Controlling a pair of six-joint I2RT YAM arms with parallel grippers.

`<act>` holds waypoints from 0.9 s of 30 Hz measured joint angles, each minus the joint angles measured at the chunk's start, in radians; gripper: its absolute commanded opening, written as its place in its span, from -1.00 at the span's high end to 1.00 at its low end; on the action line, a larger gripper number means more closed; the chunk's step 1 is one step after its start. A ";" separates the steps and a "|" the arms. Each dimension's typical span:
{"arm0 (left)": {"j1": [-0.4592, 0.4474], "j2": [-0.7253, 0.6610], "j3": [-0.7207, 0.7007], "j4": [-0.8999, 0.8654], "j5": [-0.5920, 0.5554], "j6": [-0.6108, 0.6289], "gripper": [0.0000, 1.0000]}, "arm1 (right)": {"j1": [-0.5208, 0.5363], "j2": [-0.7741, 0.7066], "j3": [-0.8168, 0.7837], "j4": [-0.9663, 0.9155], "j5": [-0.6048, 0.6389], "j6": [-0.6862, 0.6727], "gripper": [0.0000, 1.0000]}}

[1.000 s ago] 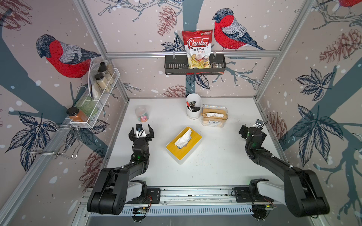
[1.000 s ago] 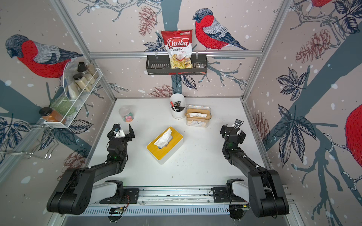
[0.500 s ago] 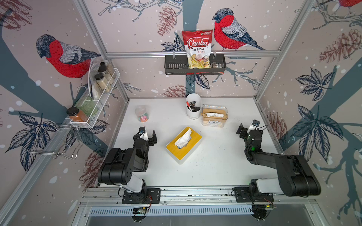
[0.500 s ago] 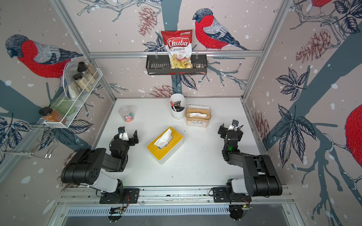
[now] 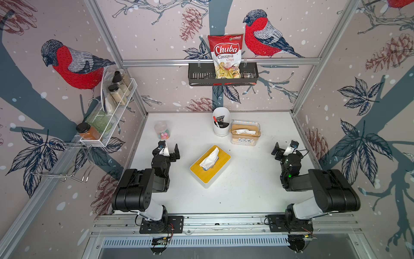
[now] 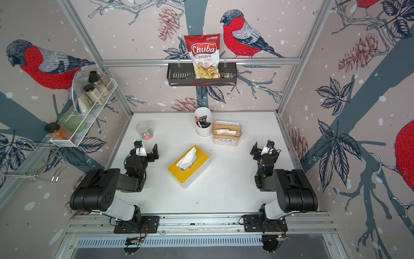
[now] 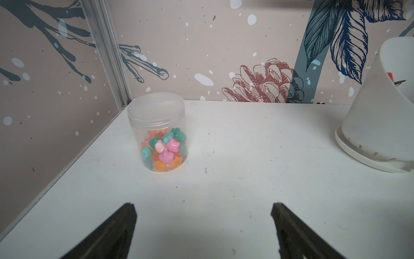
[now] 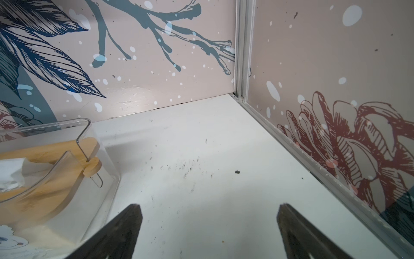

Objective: Put the tissue paper into the tissue box
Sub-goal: Reset both arms

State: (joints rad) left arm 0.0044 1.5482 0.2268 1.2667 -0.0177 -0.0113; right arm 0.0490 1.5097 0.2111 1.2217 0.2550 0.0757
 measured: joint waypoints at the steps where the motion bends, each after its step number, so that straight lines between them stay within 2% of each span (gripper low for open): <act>1: 0.000 0.000 0.000 0.000 0.001 0.000 -0.95 | -0.002 0.000 0.001 0.000 -0.003 0.000 -1.00; 27: 0.000 0.000 0.002 0.000 0.018 0.000 -0.95 | -0.006 0.000 0.004 0.000 -0.019 0.001 -1.00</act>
State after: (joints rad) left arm 0.0044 1.5486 0.2283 1.2671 -0.0002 -0.0109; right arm 0.0433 1.5093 0.2153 1.2213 0.2356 0.0765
